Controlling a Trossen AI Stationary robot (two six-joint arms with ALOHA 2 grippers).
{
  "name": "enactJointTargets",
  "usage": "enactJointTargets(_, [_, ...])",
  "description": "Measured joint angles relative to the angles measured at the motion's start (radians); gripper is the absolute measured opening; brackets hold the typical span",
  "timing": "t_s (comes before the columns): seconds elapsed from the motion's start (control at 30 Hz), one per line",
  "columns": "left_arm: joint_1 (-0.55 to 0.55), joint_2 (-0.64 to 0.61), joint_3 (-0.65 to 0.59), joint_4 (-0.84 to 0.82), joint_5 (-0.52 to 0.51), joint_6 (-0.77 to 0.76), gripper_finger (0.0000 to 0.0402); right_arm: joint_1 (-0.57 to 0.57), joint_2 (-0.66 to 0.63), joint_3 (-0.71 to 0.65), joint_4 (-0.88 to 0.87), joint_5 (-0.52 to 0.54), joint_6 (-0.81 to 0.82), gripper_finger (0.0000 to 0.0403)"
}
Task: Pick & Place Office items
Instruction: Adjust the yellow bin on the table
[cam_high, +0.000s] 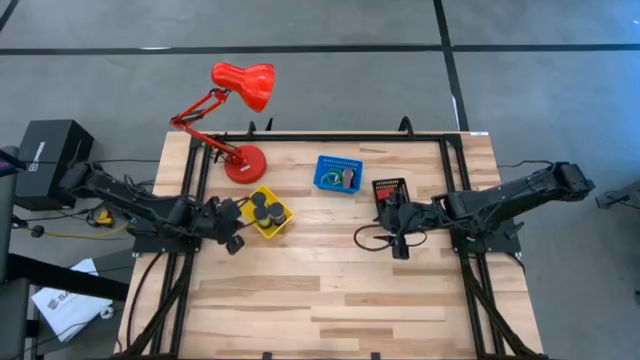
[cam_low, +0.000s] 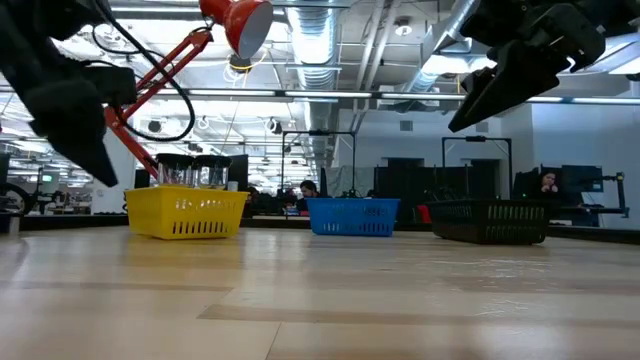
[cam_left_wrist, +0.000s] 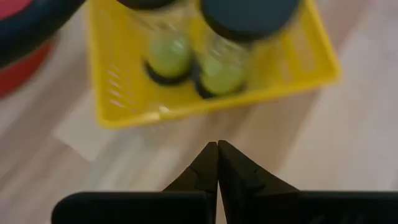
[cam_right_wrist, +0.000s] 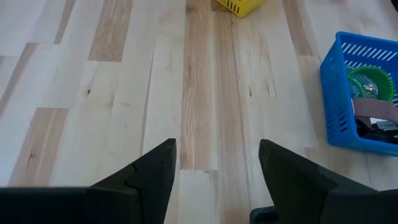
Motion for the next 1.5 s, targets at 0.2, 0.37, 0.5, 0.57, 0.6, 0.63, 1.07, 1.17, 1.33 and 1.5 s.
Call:
enactJointTargets(0.2, [0.091,0.023,-0.003,-0.002,-0.045,0.025,0.0001,-0.001,0.0,0.0,0.023,0.0,-0.008,0.0221])
enactJointTargets(0.37, [0.168,0.068,-0.037,-0.001,-0.027,0.006,0.0001,-0.001,0.0,0.0,0.028,0.0,-0.008,0.0221])
enactJointTargets(0.5, [0.214,0.093,-0.04,0.039,-0.067,0.029,0.0001,-0.001,0.0,0.0,0.028,0.0,-0.009,0.0221])
enactJointTargets(0.57, [0.237,0.095,-0.041,0.063,-0.066,0.054,0.0001,-0.001,0.001,0.0,0.028,0.0,-0.011,0.0221])
enactJointTargets(0.6, [0.246,0.095,-0.041,0.084,-0.06,0.058,0.0001,-0.001,0.001,0.0,0.028,0.0,-0.011,0.0221])
enactJointTargets(0.63, [0.253,0.095,-0.041,0.105,-0.058,0.065,0.0001,-0.001,0.001,0.0,0.028,0.0,-0.011,0.0221])
enactJointTargets(1.07, [0.405,0.095,-0.041,0.269,-0.054,0.244,0.0001,-0.001,0.001,0.0,0.045,0.0,-0.088,0.0221])
enactJointTargets(1.17, [0.443,0.095,-0.041,0.31,-0.052,0.277,0.0001,-0.001,0.001,0.0,0.044,0.0,-0.09,0.0221])
enactJointTargets(1.33, [0.471,0.091,-0.04,0.34,-0.023,0.345,0.0001,-0.001,0.001,0.0,0.044,0.0,-0.09,0.0221])
enactJointTargets(1.5, [0.471,0.064,-0.039,0.304,-0.061,0.314,0.0001,-0.001,0.001,0.0,0.04,0.0,-0.089,0.0221])
